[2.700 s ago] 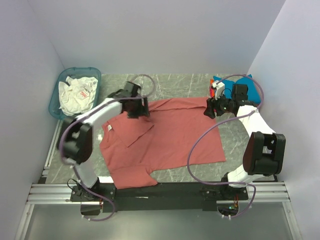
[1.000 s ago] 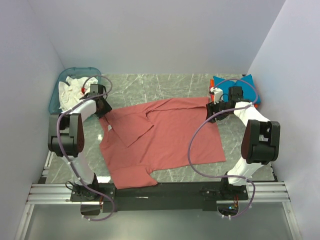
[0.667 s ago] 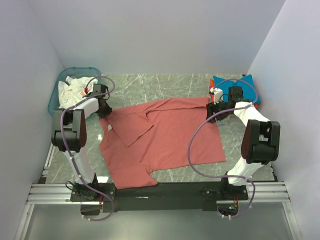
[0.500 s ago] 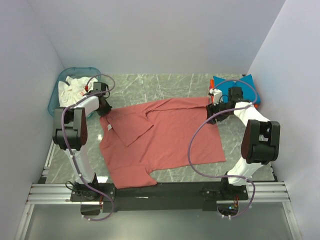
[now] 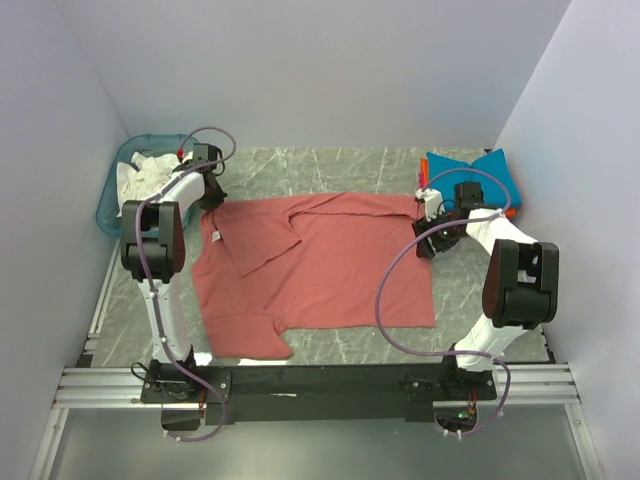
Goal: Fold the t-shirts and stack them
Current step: Fold the tshirt
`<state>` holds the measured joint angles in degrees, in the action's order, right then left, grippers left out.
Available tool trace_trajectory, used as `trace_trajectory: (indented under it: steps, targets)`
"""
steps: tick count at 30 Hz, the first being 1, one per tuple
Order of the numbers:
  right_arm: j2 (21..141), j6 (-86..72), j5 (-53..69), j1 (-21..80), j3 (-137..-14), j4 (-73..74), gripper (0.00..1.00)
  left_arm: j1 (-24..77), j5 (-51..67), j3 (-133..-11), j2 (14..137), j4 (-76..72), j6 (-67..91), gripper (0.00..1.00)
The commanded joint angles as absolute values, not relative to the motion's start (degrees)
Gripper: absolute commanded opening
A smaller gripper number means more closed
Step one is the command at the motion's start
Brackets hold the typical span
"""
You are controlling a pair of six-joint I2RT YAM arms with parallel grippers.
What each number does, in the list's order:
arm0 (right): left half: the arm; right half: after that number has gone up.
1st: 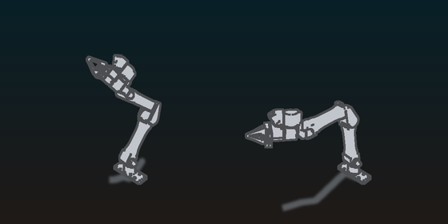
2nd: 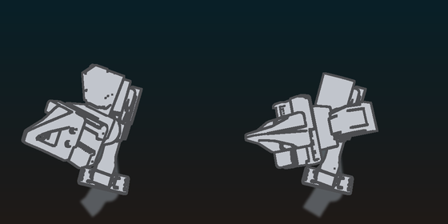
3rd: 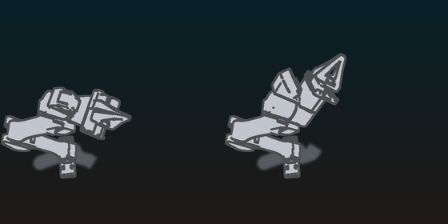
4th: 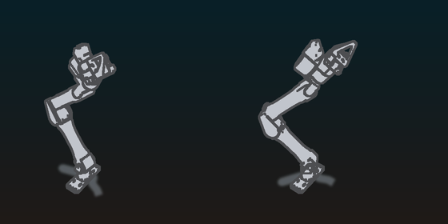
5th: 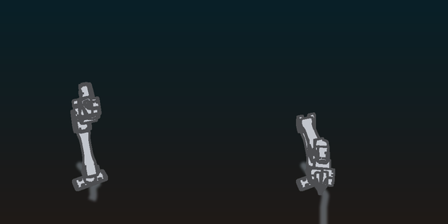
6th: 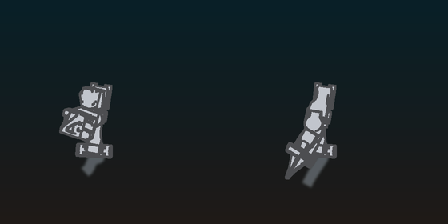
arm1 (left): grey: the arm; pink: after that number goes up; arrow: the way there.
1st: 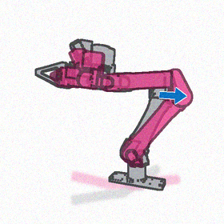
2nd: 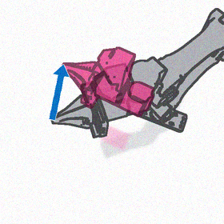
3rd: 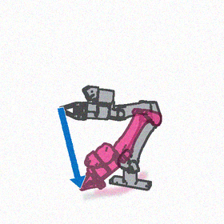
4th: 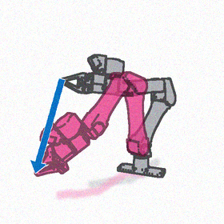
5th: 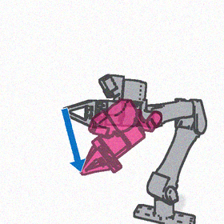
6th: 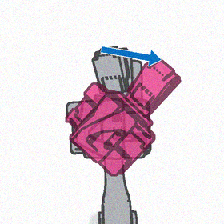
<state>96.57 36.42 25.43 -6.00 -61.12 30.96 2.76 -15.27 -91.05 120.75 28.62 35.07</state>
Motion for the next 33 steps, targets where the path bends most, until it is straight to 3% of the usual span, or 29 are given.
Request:
trace_trajectory:
  steps: [1, 12, 15, 18, 19, 25, 33]
  targets:
    - [94.83, 37.01, 23.47, -6.33, -59.68, 28.93, 0.68, 2.81, -17.49, -96.67, 123.82, 30.67, 32.61, 0.17]
    - [101.42, 29.54, 18.46, -3.17, -63.62, 28.56, 0.68, 2.81, -16.88, -104.32, 128.14, 31.73, 30.85, 0.16]
    - [104.41, 28.39, 17.49, -2.46, -65.56, 30.23, 0.63, 2.72, -16.53, -104.33, 127.88, 31.47, 30.67, 0.16]
    - [105.73, 28.47, 18.54, -2.11, -65.92, 31.98, 0.56, 2.72, -16.44, -103.45, 127.01, 30.5, 30.5, 0.16]
    - [105.99, 28.65, 18.98, -1.85, -65.92, 33.12, 0.45, 2.72, -16.44, -103.36, 126.83, 30.32, 30.41, 0.16]
    - [104.33, 30.67, 19.43, -1.76, -63.64, 36.82, 0.16, 2.29, -16.52, -103.1, 126.3, 30.24, 30.32, 0.16]
    - [97.05, 34.18, 17.93, -1.76, -55.74, 39.99, 0.05, 2.02, -16.09, -99.5, 123.32, 27.87, 29.8, 0.14]
